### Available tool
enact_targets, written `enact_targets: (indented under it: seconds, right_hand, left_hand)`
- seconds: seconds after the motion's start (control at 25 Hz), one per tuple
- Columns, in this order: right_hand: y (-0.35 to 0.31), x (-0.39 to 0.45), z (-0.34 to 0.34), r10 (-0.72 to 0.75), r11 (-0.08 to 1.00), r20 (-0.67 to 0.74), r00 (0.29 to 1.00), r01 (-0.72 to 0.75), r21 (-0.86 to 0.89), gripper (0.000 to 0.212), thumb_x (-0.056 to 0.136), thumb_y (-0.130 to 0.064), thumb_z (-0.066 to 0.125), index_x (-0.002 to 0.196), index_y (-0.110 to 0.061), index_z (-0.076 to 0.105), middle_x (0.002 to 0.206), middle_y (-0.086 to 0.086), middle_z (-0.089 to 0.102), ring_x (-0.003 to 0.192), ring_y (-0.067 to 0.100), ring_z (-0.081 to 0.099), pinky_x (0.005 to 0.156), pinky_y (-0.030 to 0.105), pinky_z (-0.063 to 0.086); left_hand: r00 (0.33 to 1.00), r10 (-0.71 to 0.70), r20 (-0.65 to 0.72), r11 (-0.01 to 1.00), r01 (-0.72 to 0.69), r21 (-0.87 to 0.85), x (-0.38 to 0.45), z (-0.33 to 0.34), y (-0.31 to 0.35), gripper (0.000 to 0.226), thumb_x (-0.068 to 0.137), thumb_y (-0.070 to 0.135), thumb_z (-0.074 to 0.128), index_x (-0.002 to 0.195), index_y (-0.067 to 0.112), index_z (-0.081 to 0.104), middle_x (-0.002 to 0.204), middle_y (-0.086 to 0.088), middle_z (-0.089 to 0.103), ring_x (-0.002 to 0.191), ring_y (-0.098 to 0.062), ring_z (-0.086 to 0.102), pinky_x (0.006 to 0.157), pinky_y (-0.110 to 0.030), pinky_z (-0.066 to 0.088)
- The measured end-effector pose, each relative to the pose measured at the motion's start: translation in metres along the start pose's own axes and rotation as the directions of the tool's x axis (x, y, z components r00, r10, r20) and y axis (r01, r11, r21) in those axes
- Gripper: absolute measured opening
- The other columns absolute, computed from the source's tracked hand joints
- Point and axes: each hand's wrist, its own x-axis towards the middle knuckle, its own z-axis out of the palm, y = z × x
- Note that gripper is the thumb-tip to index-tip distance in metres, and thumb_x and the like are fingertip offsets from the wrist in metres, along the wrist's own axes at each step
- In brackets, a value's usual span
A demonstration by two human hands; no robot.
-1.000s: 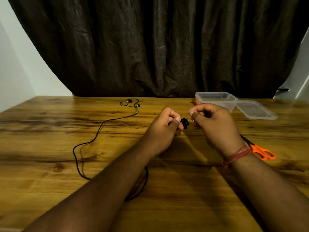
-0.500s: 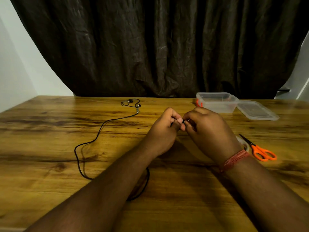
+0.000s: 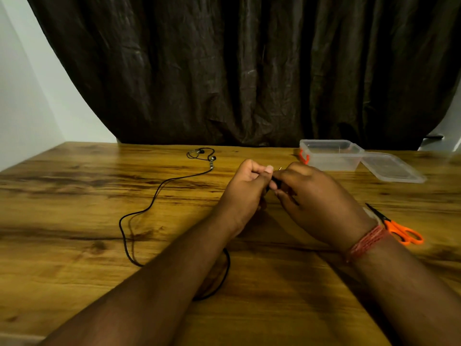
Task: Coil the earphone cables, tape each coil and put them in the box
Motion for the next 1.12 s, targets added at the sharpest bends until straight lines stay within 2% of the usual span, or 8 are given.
enact_targets:
  seconds: [0.24,0.4,0.52,0.64,0.76,0.88,1.04,1.12]
  right_hand:
    - [0.003,-0.002,0.004,0.083,0.957,-0.199,0.977,-0.023,0.289,0.039,0.085,-0.009,0.068,0.122,-0.020,0.065,0.089,-0.005,0.057,0.075,0.007,0.052,0.073,0.021,0.045]
    - [0.007,-0.003,0.003,0.172,0.922,-0.189,0.967,-0.091,0.377,0.046,0.080,-0.022,0.074,0.124,-0.026,0.060,0.109,-0.010,0.052,0.094,-0.001,0.053,0.080,0.006,0.041]
    - [0.011,-0.003,0.002,0.124,0.940,-0.135,0.983,-0.072,0.334,0.044,0.079,-0.021,0.076,0.121,-0.021,0.062,0.115,-0.006,0.054,0.105,0.009,0.053,0.090,0.019,0.044]
    - [0.014,-0.002,0.000,0.149,0.917,-0.168,0.974,-0.072,0.393,0.026,0.082,-0.014,0.073,0.108,-0.017,0.068,0.109,-0.003,0.058,0.103,0.014,0.056,0.089,0.034,0.049]
    - [0.015,-0.002,-0.001,0.226,0.825,-0.132,0.965,-0.118,0.552,0.014,0.085,-0.012,0.070,0.096,-0.020,0.070,0.104,-0.002,0.058,0.099,0.012,0.058,0.086,0.033,0.052]
    - [0.013,0.000,0.000,0.265,0.754,-0.096,0.959,-0.144,0.641,0.018,0.086,-0.010,0.068,0.088,-0.027,0.068,0.102,-0.002,0.058,0.097,0.011,0.059,0.083,0.032,0.053]
    - [0.014,-0.001,-0.001,0.345,0.719,-0.147,0.927,-0.161,0.676,0.021,0.088,-0.012,0.065,0.099,-0.030,0.065,0.104,-0.007,0.058,0.095,0.009,0.061,0.083,0.030,0.054]
    - [0.014,-0.003,-0.004,0.400,0.632,-0.154,0.903,-0.150,0.761,0.017,0.089,-0.018,0.066,0.100,-0.031,0.061,0.098,0.001,0.062,0.089,0.014,0.065,0.076,0.030,0.056]
  left_hand:
    - [0.998,-0.060,0.005,0.942,0.059,-0.331,0.004,-0.007,0.007,0.016,0.098,0.012,0.054,0.084,0.017,0.048,0.063,0.003,0.057,0.041,-0.001,0.036,0.033,-0.014,0.025]
    - [0.995,-0.028,0.096,0.933,0.060,-0.354,0.002,-0.008,0.011,0.015,0.099,0.010,0.049,0.086,0.017,0.047,0.063,0.004,0.058,0.042,-0.002,0.034,0.033,-0.013,0.025]
    - [0.988,0.006,0.156,0.932,0.052,-0.360,-0.001,-0.009,0.013,0.014,0.100,0.009,0.048,0.088,0.017,0.048,0.063,0.004,0.057,0.041,-0.001,0.033,0.034,-0.012,0.025]
    - [0.976,0.027,0.217,0.924,0.058,-0.379,-0.002,-0.012,0.015,0.013,0.096,0.011,0.052,0.086,0.019,0.052,0.062,0.004,0.055,0.041,0.000,0.032,0.034,-0.012,0.025]
    - [0.960,0.025,0.279,0.922,0.085,-0.378,-0.003,-0.014,0.017,0.011,0.091,0.013,0.054,0.084,0.022,0.056,0.062,0.004,0.054,0.042,0.000,0.032,0.035,-0.012,0.026]
    - [0.949,0.022,0.313,0.934,0.092,-0.345,-0.004,-0.013,0.017,0.011,0.092,0.013,0.054,0.088,0.022,0.056,0.062,0.004,0.056,0.042,0.000,0.032,0.035,-0.012,0.027]
    - [0.963,0.059,0.263,0.948,0.029,-0.318,-0.004,-0.013,0.018,0.010,0.097,0.011,0.049,0.095,0.020,0.053,0.065,0.004,0.059,0.044,-0.001,0.034,0.037,-0.013,0.029]
    - [0.972,0.080,0.220,0.947,-0.005,-0.320,-0.002,-0.013,0.017,0.010,0.099,0.010,0.048,0.095,0.019,0.052,0.067,0.003,0.060,0.045,-0.001,0.034,0.038,-0.013,0.029]
